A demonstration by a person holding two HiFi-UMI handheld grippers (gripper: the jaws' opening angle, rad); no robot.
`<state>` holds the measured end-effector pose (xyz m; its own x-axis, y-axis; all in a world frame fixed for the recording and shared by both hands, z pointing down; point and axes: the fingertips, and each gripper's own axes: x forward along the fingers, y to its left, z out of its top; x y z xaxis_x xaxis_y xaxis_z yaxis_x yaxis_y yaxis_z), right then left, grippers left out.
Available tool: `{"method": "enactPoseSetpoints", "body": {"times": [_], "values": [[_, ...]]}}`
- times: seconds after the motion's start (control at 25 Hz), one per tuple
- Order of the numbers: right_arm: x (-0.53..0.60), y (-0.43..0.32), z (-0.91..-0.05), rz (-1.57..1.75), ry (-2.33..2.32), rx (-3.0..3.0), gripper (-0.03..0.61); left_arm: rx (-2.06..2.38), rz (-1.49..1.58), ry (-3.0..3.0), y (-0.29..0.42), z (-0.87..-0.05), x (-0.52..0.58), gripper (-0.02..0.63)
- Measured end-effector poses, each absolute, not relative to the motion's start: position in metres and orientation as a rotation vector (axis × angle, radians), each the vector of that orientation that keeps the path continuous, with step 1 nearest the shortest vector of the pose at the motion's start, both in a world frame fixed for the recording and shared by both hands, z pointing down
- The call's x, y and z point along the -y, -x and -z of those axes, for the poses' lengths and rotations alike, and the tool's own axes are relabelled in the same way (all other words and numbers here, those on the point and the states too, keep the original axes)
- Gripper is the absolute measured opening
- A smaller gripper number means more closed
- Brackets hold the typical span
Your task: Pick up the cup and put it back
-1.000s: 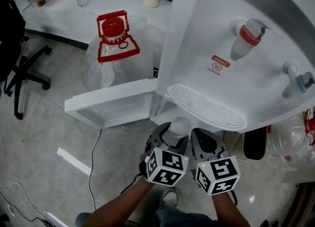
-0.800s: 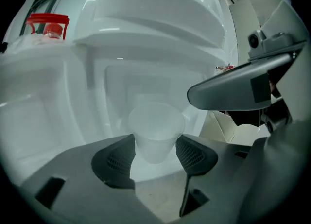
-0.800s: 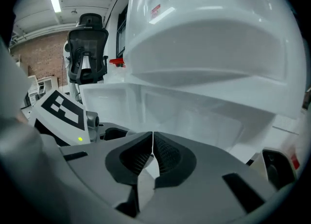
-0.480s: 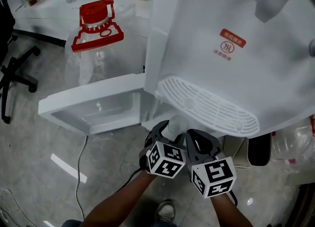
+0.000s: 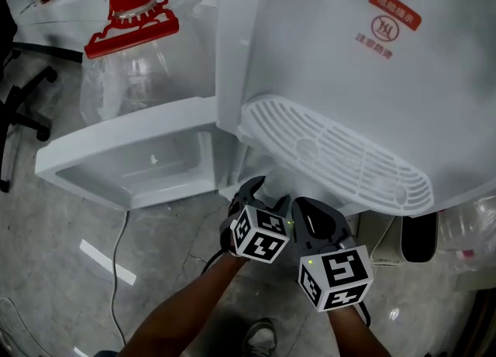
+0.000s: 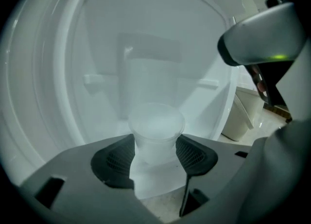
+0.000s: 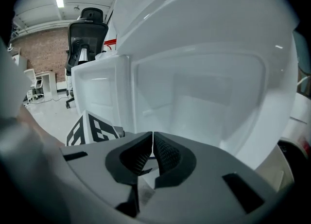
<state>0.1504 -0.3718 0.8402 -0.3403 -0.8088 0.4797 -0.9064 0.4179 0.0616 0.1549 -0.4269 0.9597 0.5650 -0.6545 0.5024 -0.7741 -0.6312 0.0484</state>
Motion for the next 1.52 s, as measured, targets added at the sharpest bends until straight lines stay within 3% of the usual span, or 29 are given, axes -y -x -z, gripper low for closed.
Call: {"method": "enactPoseSetpoints", "body": {"times": [0.64,1.0,1.52], "values": [[0.379,-0.173,-0.845,-0.357,-1.534,2.218,0.021,1.165,-0.651,-2.536,-0.172,-0.984,0.451,0.268],[0.372,-0.171,-0.839,-0.354,-1.547,2.213,0.021,1.133,-0.641,-2.539,-0.160,-0.984,0.438,0.308],[0.348,-0.137,-0.788,-0.391,-1.504,2.255,0.021,1.124,-0.599,-2.612,-0.119,-0.895,0.388,0.303]]}}
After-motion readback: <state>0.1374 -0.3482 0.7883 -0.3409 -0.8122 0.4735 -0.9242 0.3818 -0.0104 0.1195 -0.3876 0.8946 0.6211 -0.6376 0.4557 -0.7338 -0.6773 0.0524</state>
